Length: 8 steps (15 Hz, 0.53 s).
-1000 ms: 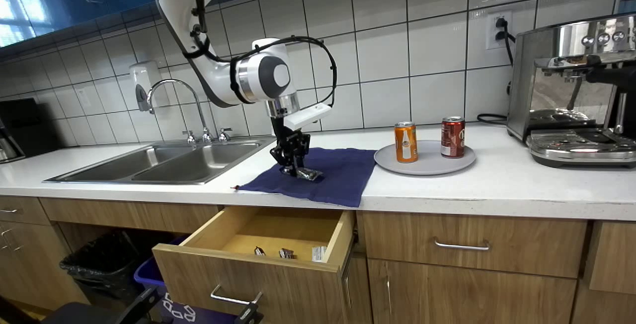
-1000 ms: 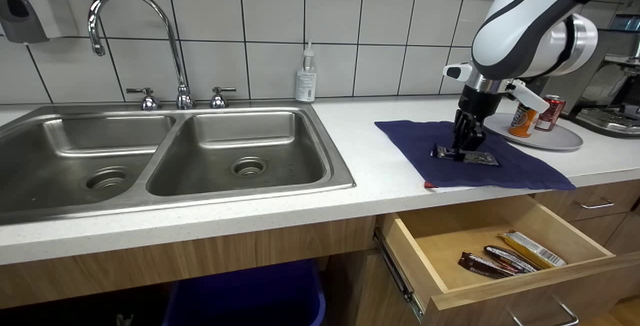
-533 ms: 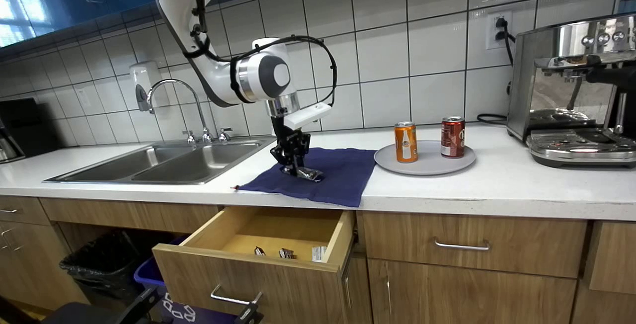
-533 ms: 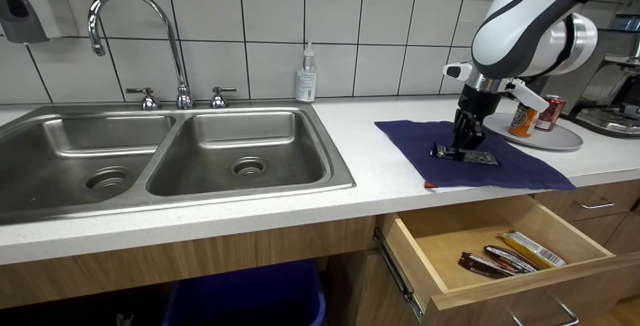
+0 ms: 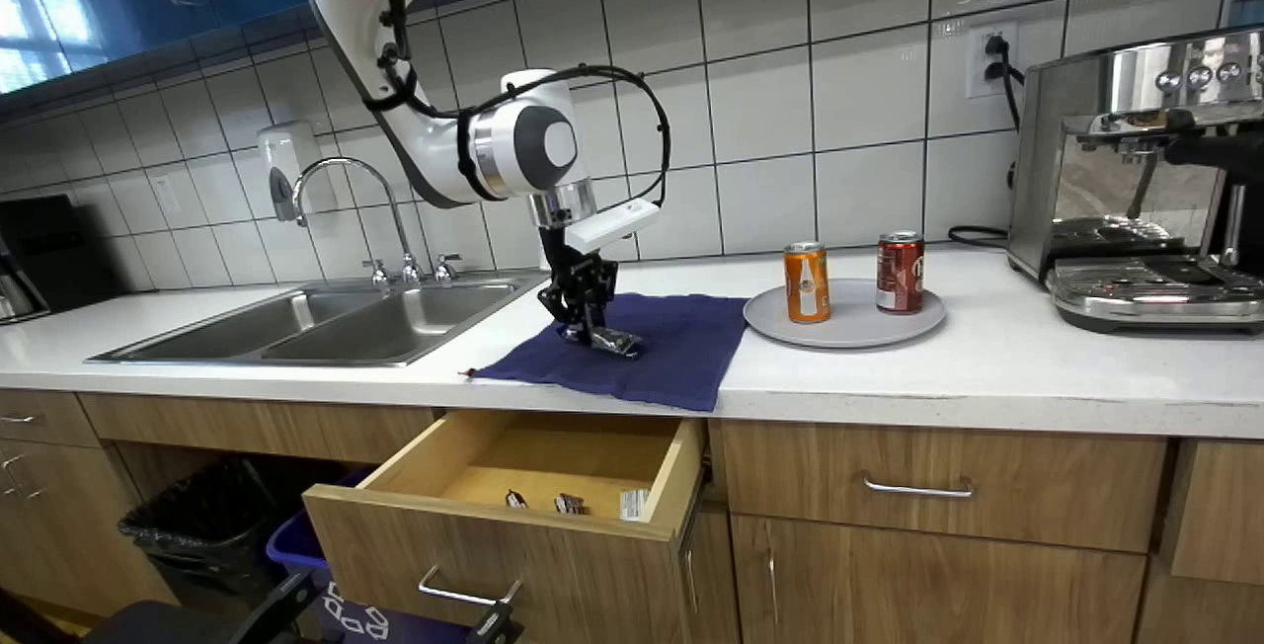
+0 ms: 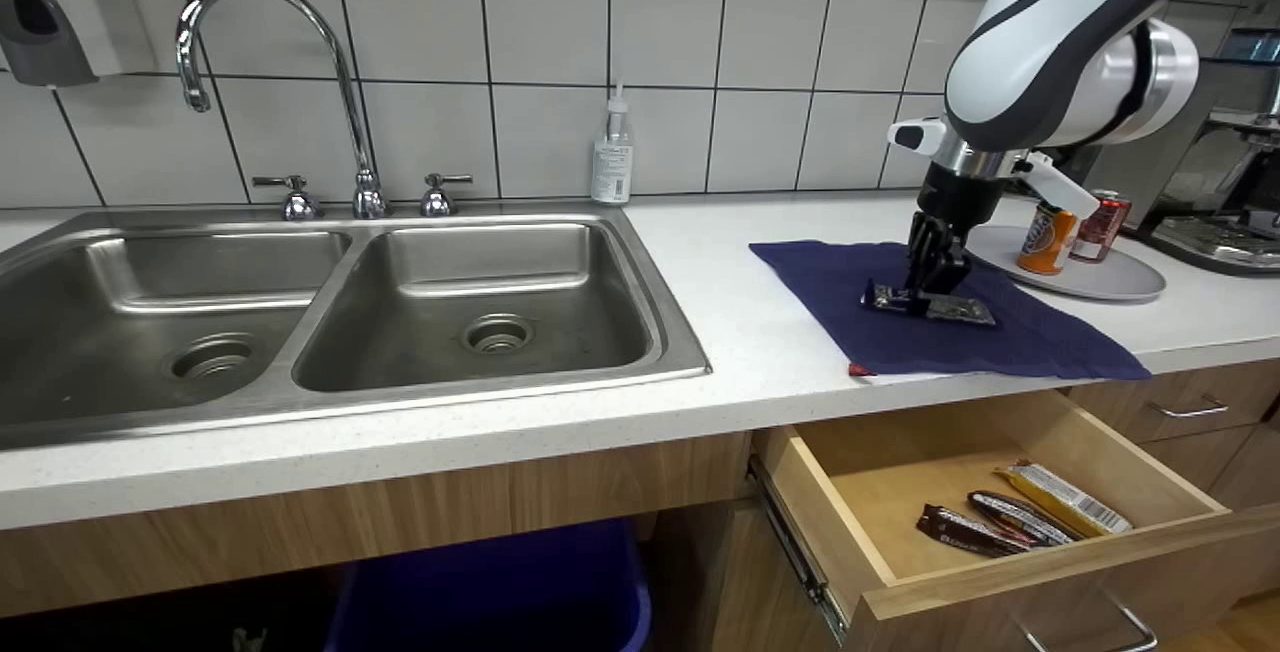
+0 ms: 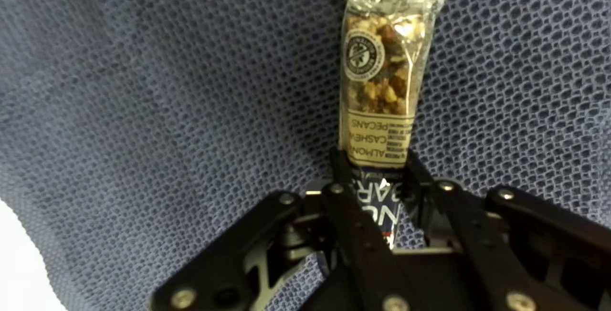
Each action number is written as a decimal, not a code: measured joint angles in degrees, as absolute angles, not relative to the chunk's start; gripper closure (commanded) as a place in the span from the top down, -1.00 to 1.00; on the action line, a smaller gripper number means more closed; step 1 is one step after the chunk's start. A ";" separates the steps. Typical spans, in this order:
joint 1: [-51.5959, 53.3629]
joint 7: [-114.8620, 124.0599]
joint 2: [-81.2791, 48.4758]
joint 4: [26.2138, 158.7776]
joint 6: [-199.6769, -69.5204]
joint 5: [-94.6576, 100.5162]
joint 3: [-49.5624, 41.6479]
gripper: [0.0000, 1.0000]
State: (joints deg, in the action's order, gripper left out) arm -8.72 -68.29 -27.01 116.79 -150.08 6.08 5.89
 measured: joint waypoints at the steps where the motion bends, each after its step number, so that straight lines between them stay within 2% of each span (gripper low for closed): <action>1: -8.74 -68.29 -26.93 116.84 -150.12 6.07 5.89 -0.85; 8: -9.03 -68.34 -24.84 120.14 -150.74 6.01 5.89 -0.85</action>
State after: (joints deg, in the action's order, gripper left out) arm -9.03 -68.34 -24.84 120.14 -150.74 6.01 5.89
